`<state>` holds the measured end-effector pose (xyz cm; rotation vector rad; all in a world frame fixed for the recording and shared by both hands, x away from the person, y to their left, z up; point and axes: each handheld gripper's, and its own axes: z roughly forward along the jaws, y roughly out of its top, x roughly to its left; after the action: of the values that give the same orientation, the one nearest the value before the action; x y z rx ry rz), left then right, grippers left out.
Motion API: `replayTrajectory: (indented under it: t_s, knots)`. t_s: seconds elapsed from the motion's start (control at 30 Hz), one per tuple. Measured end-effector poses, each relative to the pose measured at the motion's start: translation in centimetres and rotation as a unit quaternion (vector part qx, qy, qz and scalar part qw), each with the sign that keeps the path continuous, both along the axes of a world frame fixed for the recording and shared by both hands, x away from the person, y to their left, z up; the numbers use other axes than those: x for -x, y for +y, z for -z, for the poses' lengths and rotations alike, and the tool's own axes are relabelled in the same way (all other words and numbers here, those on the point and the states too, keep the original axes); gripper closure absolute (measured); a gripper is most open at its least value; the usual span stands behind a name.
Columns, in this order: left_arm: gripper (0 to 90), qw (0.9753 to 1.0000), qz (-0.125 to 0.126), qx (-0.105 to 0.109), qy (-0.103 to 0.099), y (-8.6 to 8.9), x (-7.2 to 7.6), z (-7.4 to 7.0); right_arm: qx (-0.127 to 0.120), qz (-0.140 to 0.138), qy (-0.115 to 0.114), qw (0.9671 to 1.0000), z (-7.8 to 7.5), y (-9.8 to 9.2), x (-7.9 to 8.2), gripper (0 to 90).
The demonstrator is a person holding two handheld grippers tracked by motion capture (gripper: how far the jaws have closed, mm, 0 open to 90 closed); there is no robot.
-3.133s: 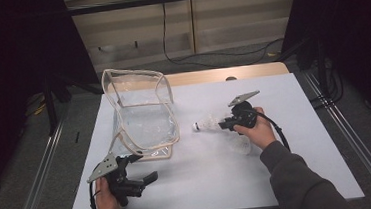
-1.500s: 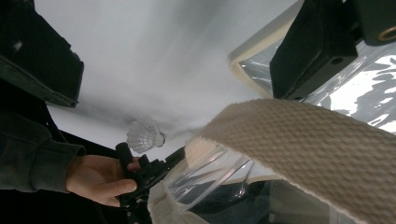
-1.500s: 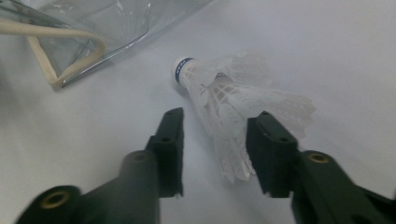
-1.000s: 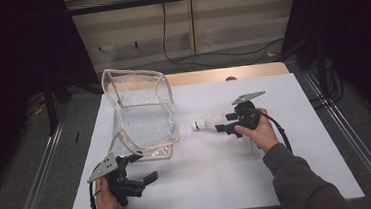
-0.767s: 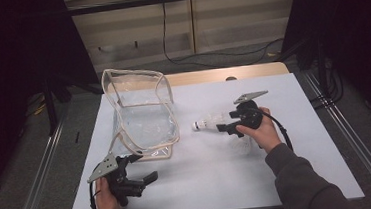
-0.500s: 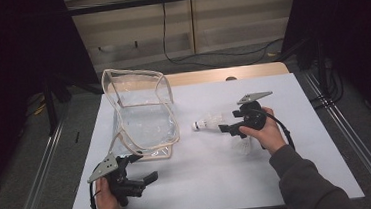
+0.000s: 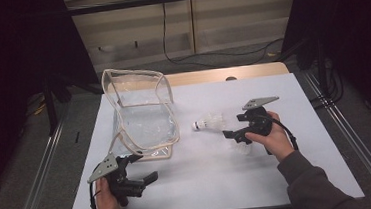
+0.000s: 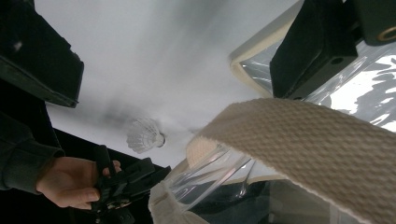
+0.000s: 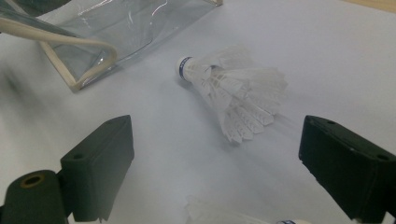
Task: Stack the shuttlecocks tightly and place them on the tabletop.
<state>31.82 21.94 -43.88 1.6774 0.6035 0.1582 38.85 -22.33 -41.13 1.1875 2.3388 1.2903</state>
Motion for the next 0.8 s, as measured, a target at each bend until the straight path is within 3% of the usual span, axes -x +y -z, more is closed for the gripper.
replayTrajectory:
  t_s: [0.27, 0.4, 0.8]
  knots:
    - [3.0, 1.0000, 0.000, 0.000, 0.000, 0.0, 0.0, 0.0, 0.015, -0.009, -0.015, 0.9997, -0.1, 0.0, 1.3, 9.3]
    - [3.0, 1.0000, 0.001, 0.000, 0.000, -0.1, 0.0, 0.0, 0.003, -0.009, -0.016, 0.9998, -0.3, -0.3, 1.8, 9.5]
    - [3.0, 1.0000, 0.002, 0.001, 0.000, 0.0, 0.1, 0.0, 0.006, 0.000, -0.021, 0.9998, 0.1, -1.2, 2.7, 10.0]
